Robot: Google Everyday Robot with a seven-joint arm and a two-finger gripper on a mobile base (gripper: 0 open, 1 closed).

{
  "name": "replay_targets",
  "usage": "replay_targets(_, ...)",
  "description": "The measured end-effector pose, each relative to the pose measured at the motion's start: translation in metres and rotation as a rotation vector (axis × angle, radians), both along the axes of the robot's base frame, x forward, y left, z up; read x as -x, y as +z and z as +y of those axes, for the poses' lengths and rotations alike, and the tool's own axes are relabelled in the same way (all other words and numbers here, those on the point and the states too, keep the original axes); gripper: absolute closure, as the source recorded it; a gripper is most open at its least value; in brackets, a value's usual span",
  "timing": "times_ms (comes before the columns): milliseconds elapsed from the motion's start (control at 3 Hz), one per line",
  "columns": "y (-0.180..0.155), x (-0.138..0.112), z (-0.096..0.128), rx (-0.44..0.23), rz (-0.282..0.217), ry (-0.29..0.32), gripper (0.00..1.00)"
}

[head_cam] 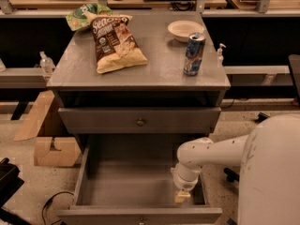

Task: Open middle drawer

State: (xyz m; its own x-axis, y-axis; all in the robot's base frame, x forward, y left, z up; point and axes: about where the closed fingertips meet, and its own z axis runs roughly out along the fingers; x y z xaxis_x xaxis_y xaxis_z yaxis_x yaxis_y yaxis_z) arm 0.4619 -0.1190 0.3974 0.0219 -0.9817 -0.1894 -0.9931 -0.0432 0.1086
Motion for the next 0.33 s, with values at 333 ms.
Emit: replay_targets(333, 0.0, 0.0, 0.0, 0.0, 0.0, 0.0, 0.0)
